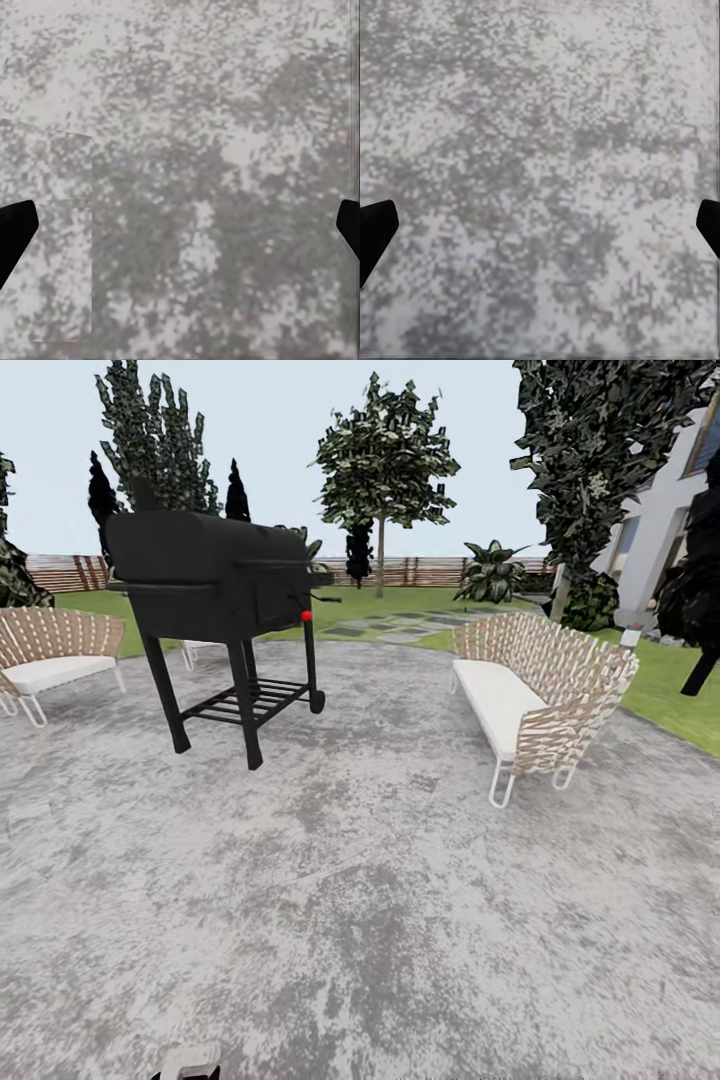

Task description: In the garden, pick up the pesticide atomizer on the floor and spray pesticide onto both trees until each tree trunk is fully covered.

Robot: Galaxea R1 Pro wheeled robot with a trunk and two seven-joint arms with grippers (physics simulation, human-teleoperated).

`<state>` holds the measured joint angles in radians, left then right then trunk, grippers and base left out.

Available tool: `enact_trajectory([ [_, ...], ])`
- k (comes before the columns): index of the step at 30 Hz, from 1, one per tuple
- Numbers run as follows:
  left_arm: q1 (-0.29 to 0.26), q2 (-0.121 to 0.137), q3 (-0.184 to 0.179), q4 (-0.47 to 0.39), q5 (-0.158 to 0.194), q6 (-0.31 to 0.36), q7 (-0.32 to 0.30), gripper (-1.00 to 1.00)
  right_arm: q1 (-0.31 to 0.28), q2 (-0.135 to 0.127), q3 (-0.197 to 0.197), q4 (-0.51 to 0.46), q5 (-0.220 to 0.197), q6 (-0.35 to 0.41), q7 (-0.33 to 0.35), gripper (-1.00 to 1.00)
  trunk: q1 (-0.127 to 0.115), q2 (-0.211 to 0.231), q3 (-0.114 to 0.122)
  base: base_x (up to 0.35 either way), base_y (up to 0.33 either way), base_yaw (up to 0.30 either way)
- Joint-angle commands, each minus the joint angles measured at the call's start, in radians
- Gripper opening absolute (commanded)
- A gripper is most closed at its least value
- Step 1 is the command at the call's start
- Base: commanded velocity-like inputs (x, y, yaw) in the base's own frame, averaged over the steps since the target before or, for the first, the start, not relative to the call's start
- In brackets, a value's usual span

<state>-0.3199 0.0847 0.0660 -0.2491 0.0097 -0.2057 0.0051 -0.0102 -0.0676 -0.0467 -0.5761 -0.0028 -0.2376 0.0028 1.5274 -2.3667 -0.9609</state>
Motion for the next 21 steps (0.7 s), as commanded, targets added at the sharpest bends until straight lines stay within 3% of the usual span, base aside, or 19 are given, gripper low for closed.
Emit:
enact_trajectory([
  [1,0.000,0.000,0.003,0.001,0.001,-0.003,-0.001,1.00,-0.001,0.000,-0.001,0.001,0.000,-0.003,0.000,1.00,0.000,0.000,-0.002,0.000,0.000,-0.231],
  [6,0.000,-0.002,0.002,0.001,0.001,-0.003,-0.002,1.00,-0.001,0.000,-0.001,0.001,0.000,-0.003,0.000,1.00,0.000,0.000,-0.004,0.000,0.000,-0.146],
  [16,0.000,-0.003,0.003,0.001,0.002,-0.003,-0.011,1.00,-0.001,0.000,-0.001,0.002,0.000,-0.003,0.000,1.00,0.000,0.000,-0.005,0.002,0.000,-0.014],
  [21,0.000,-0.001,0.005,0.001,0.003,-0.002,-0.001,1.00,-0.001,0.000,-0.001,0.002,0.001,-0.003,-0.001,1.00,0.000,0.000,-0.005,0.177,0.000,-0.001],
])
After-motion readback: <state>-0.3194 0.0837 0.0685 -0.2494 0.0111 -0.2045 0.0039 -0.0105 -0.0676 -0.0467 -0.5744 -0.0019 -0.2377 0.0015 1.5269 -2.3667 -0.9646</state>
